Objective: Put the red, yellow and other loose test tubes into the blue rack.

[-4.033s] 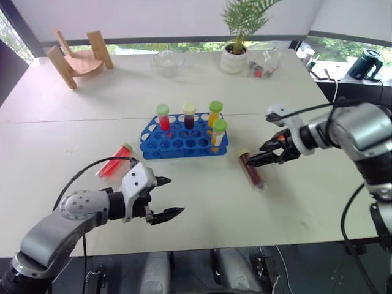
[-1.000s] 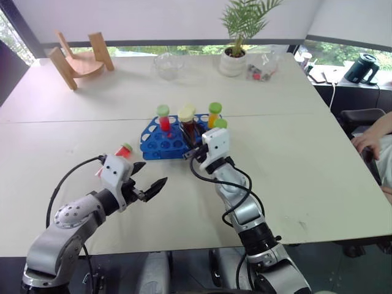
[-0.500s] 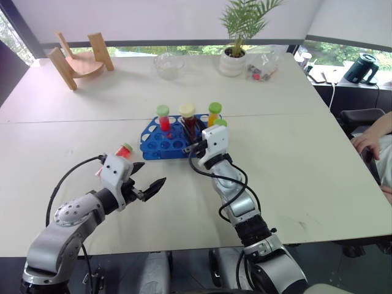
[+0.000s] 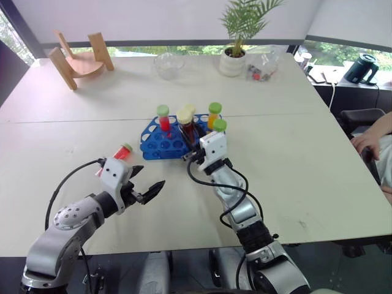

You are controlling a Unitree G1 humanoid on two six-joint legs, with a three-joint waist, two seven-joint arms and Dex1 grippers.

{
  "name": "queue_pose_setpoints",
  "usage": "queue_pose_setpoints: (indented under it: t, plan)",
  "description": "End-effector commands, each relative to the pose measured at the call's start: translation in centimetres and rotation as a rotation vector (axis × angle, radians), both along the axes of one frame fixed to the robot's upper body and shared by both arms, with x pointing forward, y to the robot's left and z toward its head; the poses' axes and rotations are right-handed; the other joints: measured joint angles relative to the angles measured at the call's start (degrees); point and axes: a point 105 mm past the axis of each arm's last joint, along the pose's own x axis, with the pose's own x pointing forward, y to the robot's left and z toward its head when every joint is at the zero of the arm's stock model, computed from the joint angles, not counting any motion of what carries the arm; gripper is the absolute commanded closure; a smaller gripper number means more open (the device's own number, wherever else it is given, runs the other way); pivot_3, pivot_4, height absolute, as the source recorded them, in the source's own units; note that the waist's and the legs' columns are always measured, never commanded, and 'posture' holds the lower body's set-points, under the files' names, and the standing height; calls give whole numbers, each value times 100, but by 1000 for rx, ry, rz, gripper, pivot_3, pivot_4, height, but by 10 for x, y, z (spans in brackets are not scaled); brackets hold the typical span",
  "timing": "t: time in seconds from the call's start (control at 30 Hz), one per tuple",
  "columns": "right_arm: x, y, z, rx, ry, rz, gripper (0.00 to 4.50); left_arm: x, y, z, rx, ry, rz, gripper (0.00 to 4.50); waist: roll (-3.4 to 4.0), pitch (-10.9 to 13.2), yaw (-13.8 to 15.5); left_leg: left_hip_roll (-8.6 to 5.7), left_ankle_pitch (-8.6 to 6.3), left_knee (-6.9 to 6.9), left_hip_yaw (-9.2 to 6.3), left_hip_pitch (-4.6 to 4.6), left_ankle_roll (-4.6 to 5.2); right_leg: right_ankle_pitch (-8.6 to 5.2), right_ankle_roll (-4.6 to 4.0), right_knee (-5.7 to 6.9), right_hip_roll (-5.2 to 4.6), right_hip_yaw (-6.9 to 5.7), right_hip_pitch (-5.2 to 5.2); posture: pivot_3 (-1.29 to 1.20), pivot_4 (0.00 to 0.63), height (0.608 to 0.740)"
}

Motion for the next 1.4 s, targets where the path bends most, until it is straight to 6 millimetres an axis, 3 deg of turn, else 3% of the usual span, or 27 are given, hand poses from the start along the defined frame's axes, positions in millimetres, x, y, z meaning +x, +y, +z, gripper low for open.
queue_pose_setpoints:
  t: [0.03, 0.2, 0.67, 1.13, 1.2, 1.23, 1.37, 1.4]
  plan:
    - [-9, 3, 20, 20, -74, 13, 3644, -1, -6, 11, -9, -48, -19, 0, 0, 0, 0, 0, 0, 0, 0, 0, 0, 0, 1, 0, 0, 0, -1, 0, 150, 740]
    - [-11, 0, 27, 32, -92, -3, 3644, 0, -11, 10, -19, -46, -25, 0, 1, 0, 0, 0, 0, -1, 0, -2, 0, 1, 2, 0, 0, -1, -2, 0, 150, 740]
    - [3, 5, 7, 127, 83, 8, 3644, 2, -11, 11, -19, -49, -21, 0, 0, 0, 0, 0, 0, -1, 0, -1, 0, 0, 1, 0, 0, 0, -2, 0, 150, 740]
    - [2, 6, -1, 109, 109, 19, 3644, 0, -8, 10, -13, -44, -12, 0, 1, 1, -3, 0, 0, -2, 0, -3, 0, 1, 2, 0, 1, -1, -3, 0, 150, 740]
    - [1, 5, -1, 104, 104, 21, 2609, -1, -7, 10, -14, -44, -10, 0, 1, 1, -3, 1, 0, -2, 0, -3, 0, 1, 1, 0, 1, -1, -4, 0, 150, 740]
    - [1, 4, 0, 101, 99, 21, 2335, -1, -7, 10, -15, -44, -7, 0, 1, 1, -3, 1, 0, -2, 0, -3, 0, 1, 1, -1, 1, -1, -4, 0, 150, 740]
    - [-2, -1, 8, 86, 72, 32, 209, 3, 0, 18, -45, -64, 33, 0, 2, 1, 0, 0, 0, -2, 0, -3, 0, 1, 1, -1, 0, -1, -3, 0, 150, 740]
    - [-4, -1, 10, 81, 67, 41, 37, 3, 1, 20, -53, -67, 40, 0, 1, 1, 5, 1, 0, -2, 0, -4, 0, 1, 1, -1, 0, -1, -4, 0, 150, 740]
